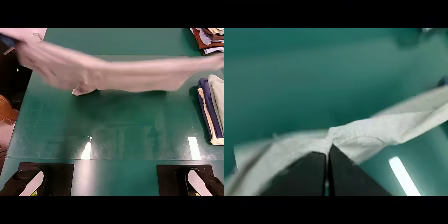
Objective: Fold the shirts.
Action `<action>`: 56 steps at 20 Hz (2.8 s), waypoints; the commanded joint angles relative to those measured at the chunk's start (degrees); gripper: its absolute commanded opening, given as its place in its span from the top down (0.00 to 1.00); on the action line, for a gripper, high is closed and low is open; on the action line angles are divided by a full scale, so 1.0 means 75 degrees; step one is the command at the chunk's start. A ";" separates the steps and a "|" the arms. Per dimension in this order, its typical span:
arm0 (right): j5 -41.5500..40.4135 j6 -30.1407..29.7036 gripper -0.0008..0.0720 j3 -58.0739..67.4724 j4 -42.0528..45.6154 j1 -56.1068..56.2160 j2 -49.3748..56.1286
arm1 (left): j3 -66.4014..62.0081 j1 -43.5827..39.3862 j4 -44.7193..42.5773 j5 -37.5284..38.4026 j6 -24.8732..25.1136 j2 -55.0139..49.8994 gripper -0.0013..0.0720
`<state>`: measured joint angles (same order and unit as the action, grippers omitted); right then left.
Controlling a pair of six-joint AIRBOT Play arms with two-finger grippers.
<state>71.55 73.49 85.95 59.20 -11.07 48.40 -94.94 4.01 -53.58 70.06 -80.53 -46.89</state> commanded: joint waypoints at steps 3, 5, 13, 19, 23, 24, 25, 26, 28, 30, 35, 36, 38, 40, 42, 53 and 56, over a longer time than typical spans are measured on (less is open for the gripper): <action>-0.0277 0.0326 0.97 0.2294 0.1241 0.0079 -0.0839 | -0.3672 0.0003 -0.0055 -0.0114 -0.0481 0.0017 0.96; -0.0006 0.0513 0.97 0.2707 0.1827 0.0079 -0.0912 | -0.4334 0.0003 -0.0050 -0.0061 -0.0557 0.0017 0.96; 0.2783 0.0804 0.97 0.3485 0.2244 0.0082 0.1105 | -0.1402 0.0003 -0.0102 0.0519 -0.0662 -0.0119 0.96; 0.2702 0.0804 0.97 0.0656 0.2253 0.0102 0.3034 | 0.2518 0.0003 -0.0131 0.0554 -0.0154 -0.1507 0.96; 0.2034 0.0807 0.97 -0.0312 0.2238 0.0108 0.4395 | 0.3182 0.0003 -0.0090 -0.0755 0.0157 -0.3299 0.96; 0.1684 0.0807 0.97 -0.0326 0.2244 0.0160 0.4707 | 0.3144 0.0003 0.0012 -0.1326 0.0221 -0.3745 0.96; 0.1373 0.0810 0.97 -0.0227 0.2241 0.0207 0.4983 | 0.3051 0.0003 0.0143 -0.1830 0.0268 -0.4130 0.96; 0.1078 0.0816 0.97 -0.0032 0.2241 0.0274 0.5254 | 0.2891 0.0003 0.0370 -0.2294 0.0431 -0.4511 0.96; 0.0478 0.0889 0.97 0.0632 0.2241 0.0522 0.5823 | 0.2454 0.0003 0.0761 -0.2833 0.0685 -0.5129 0.96; 0.0047 0.0889 0.97 0.1297 0.2244 0.0799 0.6263 | 0.1964 0.0003 0.0866 -0.3124 0.0784 -0.5578 0.96; -0.0201 0.0889 0.97 0.2186 0.2253 0.1268 0.6840 | 0.1731 0.0003 0.0501 -0.2955 0.0804 -0.5823 0.96; -0.0117 0.0886 0.97 0.2107 0.2261 0.1297 0.6825 | 0.1731 0.0012 0.0245 -0.2626 0.0799 -0.5826 0.96; 0.0175 0.0889 0.97 0.1789 0.2259 0.1303 0.6811 | 0.1769 0.0009 -0.0475 -0.1923 0.0729 -0.5826 0.96; 0.0379 0.0889 0.97 0.1338 0.2256 0.1303 0.6796 | 0.1944 0.0009 -0.0845 -0.1373 0.0734 -0.5826 0.96; 0.0271 0.0889 0.97 0.0726 0.2253 0.1338 0.6665 | 0.2261 0.0009 -0.1003 -0.1125 0.0737 -0.5826 0.96; 0.0047 0.1005 0.45 -0.0746 0.2253 0.1411 0.5802 | 0.3133 0.0012 -0.1017 -0.0828 0.0160 -0.5794 0.28; 0.0819 0.0994 0.46 -0.0417 0.2259 0.1288 0.5572 | 0.3179 0.0012 -0.1623 -0.0041 0.0035 -0.5307 0.28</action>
<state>72.75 80.88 81.62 76.09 -0.75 91.61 -71.46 4.12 -62.54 64.75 -78.56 -88.95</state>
